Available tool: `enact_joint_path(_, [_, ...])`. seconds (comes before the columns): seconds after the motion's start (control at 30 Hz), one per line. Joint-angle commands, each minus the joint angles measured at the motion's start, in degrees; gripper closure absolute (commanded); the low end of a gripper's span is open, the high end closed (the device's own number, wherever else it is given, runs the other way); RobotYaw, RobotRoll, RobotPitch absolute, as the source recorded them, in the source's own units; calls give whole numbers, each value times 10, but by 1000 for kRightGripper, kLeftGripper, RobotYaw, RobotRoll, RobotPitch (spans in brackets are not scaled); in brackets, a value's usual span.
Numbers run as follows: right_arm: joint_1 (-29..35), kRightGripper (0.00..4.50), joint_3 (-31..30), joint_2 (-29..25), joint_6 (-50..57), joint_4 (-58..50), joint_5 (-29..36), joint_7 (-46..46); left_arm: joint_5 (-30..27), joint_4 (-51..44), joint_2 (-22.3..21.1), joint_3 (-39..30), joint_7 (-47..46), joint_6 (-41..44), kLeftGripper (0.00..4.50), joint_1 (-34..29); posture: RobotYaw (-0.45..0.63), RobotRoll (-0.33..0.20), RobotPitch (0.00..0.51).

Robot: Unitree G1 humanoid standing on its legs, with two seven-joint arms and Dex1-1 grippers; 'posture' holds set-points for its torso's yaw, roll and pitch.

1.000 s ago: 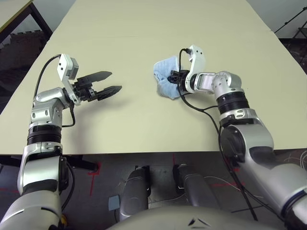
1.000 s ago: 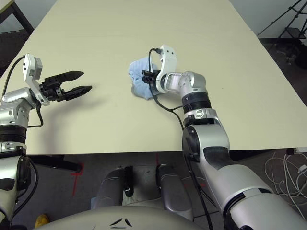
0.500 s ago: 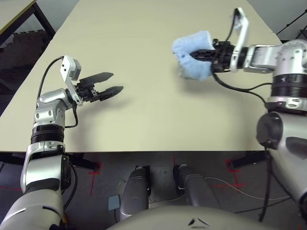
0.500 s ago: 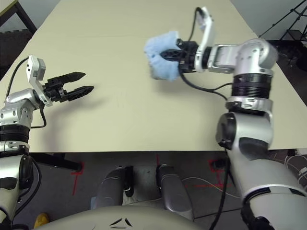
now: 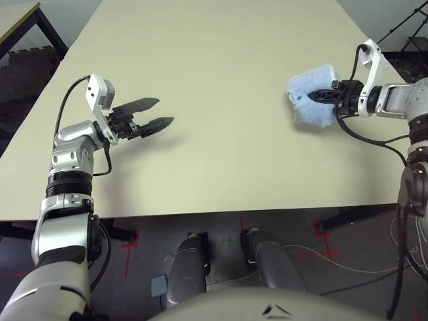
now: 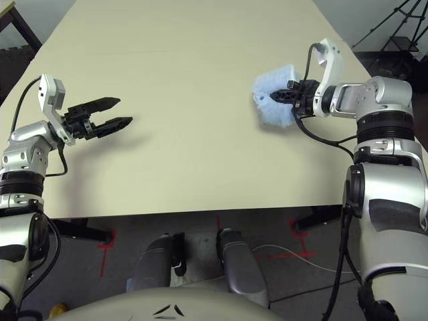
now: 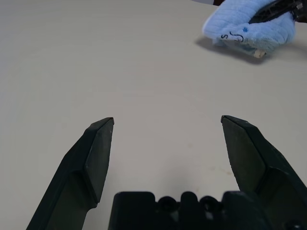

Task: Wipe the water off the table with a rag.

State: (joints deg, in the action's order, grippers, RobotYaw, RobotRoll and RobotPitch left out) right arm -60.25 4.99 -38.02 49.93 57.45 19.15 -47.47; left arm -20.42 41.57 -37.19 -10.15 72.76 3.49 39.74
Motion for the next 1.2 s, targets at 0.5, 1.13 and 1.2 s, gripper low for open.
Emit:
enact_joint_path(0.5, [-10,1300,-36,-26,-156,15,-106,-115,13,11,-4,6,1,-2,0,14,-208,0,173])
enact_joint_path(1.13, [135,27,147,-68,-368,-90,-27,-3,34,33,31,-77,-303,-96,0,12,-178,0,195])
enact_joint_path(1.2, [157,27,178,-41,-395,-111,-8,39,36,33,37,-89,-355,-108,0,7,-173,0,197])
